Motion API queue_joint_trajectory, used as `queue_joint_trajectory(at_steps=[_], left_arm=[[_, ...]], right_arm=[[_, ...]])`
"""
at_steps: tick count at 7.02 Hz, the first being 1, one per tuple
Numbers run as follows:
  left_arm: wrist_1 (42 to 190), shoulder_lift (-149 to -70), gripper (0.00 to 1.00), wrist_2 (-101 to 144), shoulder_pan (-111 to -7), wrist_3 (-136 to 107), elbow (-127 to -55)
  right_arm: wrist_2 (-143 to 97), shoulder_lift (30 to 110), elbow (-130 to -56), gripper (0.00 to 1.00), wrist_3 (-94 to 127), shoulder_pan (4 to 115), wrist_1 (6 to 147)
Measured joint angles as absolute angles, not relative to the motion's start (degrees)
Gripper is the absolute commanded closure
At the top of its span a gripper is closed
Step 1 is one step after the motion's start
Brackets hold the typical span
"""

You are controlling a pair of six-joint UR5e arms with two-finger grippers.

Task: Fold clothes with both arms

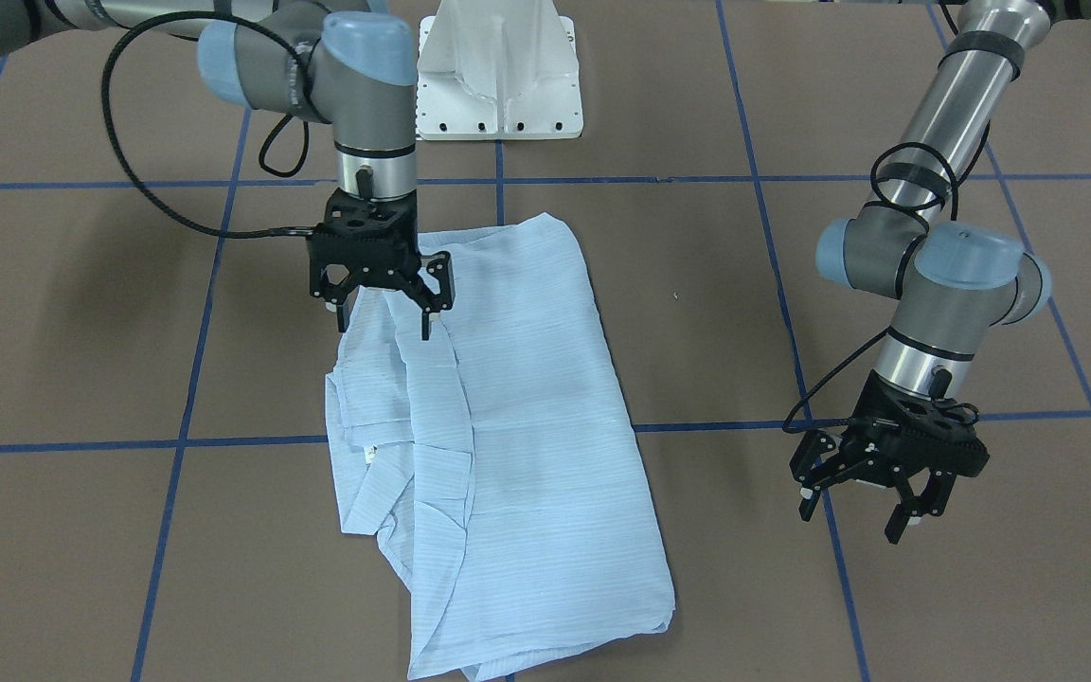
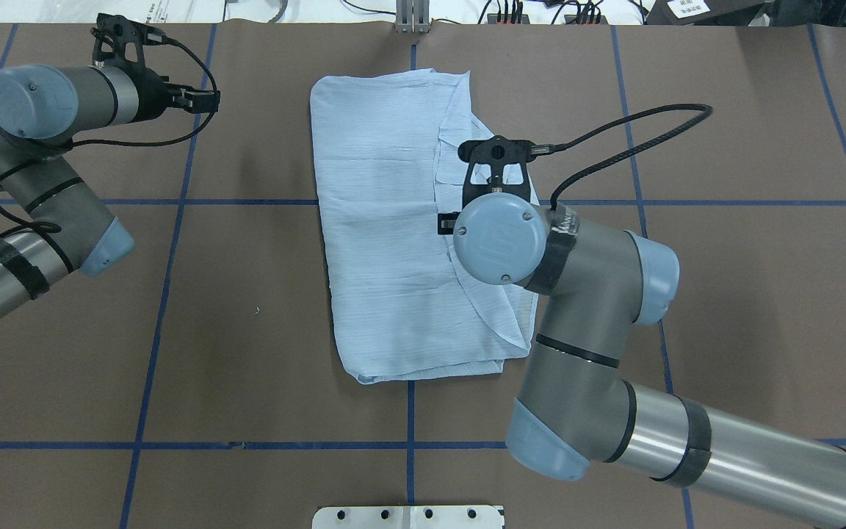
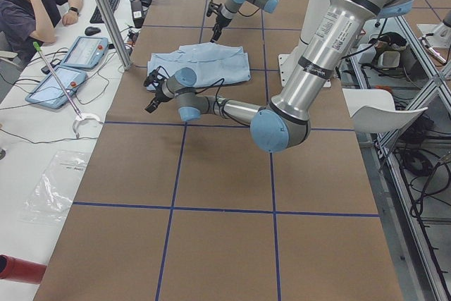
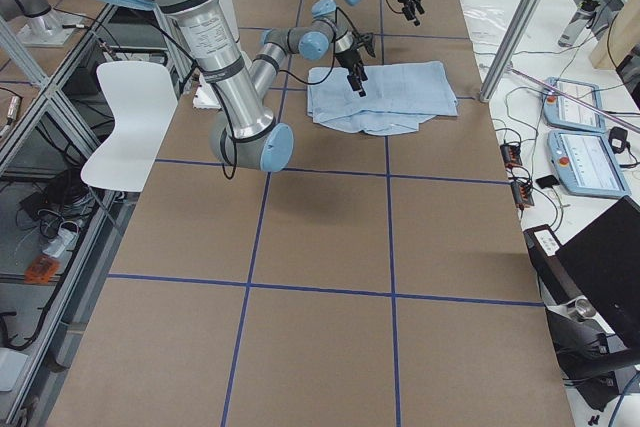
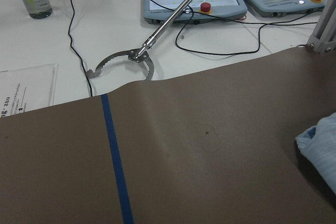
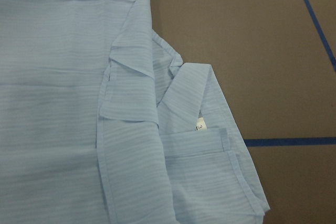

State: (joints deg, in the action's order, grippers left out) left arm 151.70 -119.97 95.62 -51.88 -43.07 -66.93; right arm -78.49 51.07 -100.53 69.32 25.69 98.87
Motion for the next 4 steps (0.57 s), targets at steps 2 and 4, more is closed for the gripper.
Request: queue_joint_trajectory(at_steps=[2, 4], left_arm=[[151.7, -120.0, 0.0, 95.6, -51.8, -43.1, -66.9], [151.7, -119.8, 0.0, 95.5, -51.7, -43.1, -66.8]], right_arm=[[-78.3, 46.8, -93.4, 0.0, 60.0, 24.3, 103.0], [-76.4, 43.2, -85.8, 0.0, 55.3, 23.8, 103.6]])
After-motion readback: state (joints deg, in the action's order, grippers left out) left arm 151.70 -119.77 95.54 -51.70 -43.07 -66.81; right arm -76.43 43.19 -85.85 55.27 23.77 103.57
